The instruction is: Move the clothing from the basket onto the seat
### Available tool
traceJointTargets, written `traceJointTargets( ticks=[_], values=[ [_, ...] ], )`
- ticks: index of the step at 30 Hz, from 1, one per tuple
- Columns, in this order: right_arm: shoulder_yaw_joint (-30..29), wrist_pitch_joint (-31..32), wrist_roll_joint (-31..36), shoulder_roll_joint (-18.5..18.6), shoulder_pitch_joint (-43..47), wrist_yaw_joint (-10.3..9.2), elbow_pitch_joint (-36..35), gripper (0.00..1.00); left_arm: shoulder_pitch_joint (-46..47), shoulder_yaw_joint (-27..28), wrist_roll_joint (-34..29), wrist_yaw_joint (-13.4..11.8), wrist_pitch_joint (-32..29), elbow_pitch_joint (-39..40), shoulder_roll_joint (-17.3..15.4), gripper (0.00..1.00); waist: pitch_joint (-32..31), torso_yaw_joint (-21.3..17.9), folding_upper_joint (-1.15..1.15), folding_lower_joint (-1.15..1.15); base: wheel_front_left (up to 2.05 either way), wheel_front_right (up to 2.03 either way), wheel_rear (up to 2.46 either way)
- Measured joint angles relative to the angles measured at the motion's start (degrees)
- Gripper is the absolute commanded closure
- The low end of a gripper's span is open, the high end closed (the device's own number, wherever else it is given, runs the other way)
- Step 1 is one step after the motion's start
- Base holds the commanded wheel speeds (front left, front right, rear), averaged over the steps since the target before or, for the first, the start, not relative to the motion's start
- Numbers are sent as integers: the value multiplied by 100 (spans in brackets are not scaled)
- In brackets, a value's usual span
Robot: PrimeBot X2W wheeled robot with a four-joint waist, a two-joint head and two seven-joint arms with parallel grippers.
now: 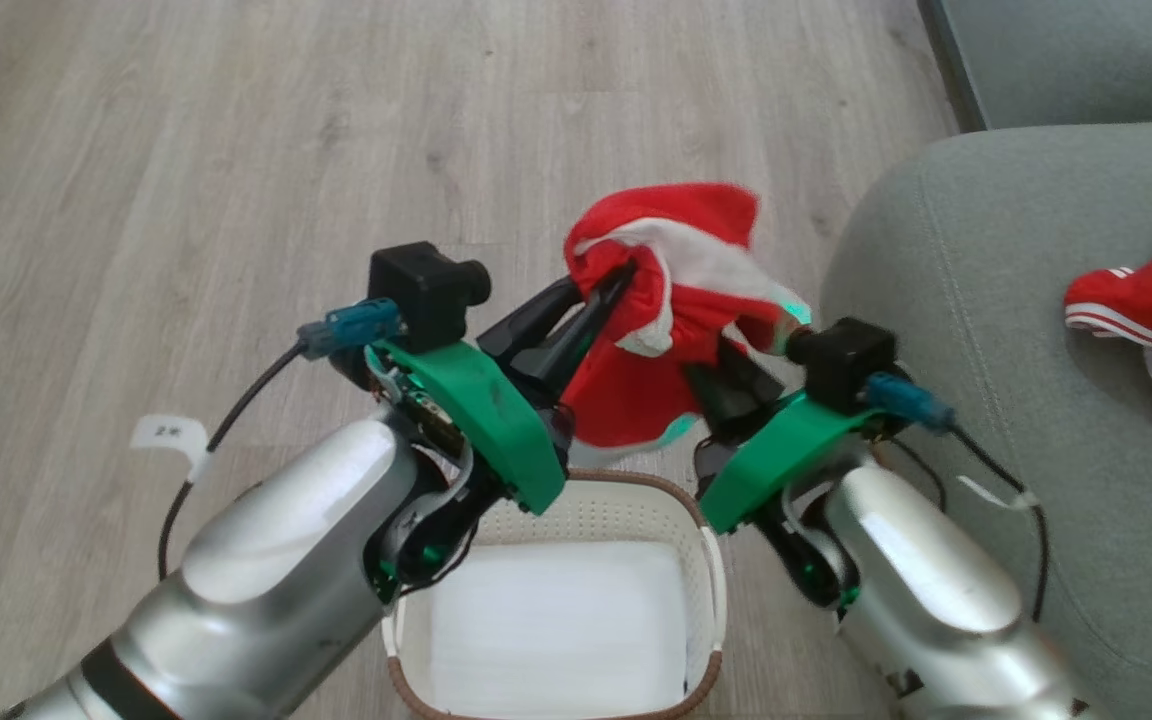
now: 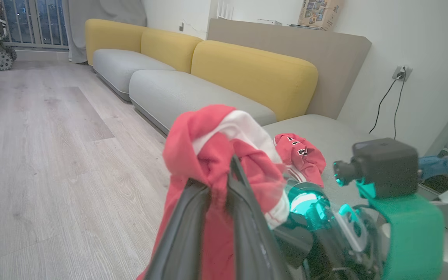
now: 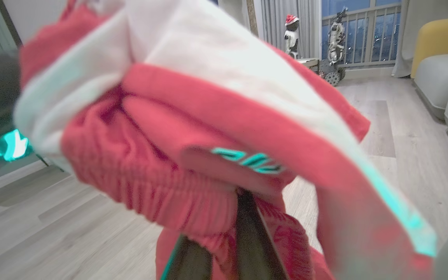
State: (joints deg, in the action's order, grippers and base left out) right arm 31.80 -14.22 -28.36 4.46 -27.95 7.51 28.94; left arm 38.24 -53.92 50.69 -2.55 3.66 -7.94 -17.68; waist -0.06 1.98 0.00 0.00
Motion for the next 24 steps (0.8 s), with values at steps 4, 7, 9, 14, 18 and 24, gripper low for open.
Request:
traceJointTargets(
  ticks=[4, 7, 9, 14, 18, 24],
  values=[
    [-364, -2, 207, 64, 157, 0, -392, 100, -75, 26, 0, -10, 3, 0, -32, 69, 20, -116, 0, 0, 0, 0, 0],
    [-599, -9, 327, 115, 293, -1, -608, 100, -203, 0, 0, -55, 2, 12, -55, 0, 34, -223, 0, 0, 0, 0, 0],
    [-770, -9, 399, 136, 363, -1, -735, 100, -238, -51, 0, -55, 2, 23, -86, 0, 46, -304, 0, 0, 0, 0, 0],
    [-1068, -9, 575, 232, 423, 0, -1016, 100, -238, -104, -9, -59, 2, 98, -118, 0, 81, -555, 0, 0, 0, 0, 0],
    [-1317, -10, 641, 386, 479, -1, -1227, 100, -244, -130, -81, -109, 14, 183, -147, 0, 113, -809, 0, 0, 0, 0, 0],
    [-1559, -16, 783, 583, 695, -1, -1422, 100, -248, -177, -254, -154, 157, 234, -198, 0, 176, -1199, 0, 0, 0, 0, 0]
  ],
)
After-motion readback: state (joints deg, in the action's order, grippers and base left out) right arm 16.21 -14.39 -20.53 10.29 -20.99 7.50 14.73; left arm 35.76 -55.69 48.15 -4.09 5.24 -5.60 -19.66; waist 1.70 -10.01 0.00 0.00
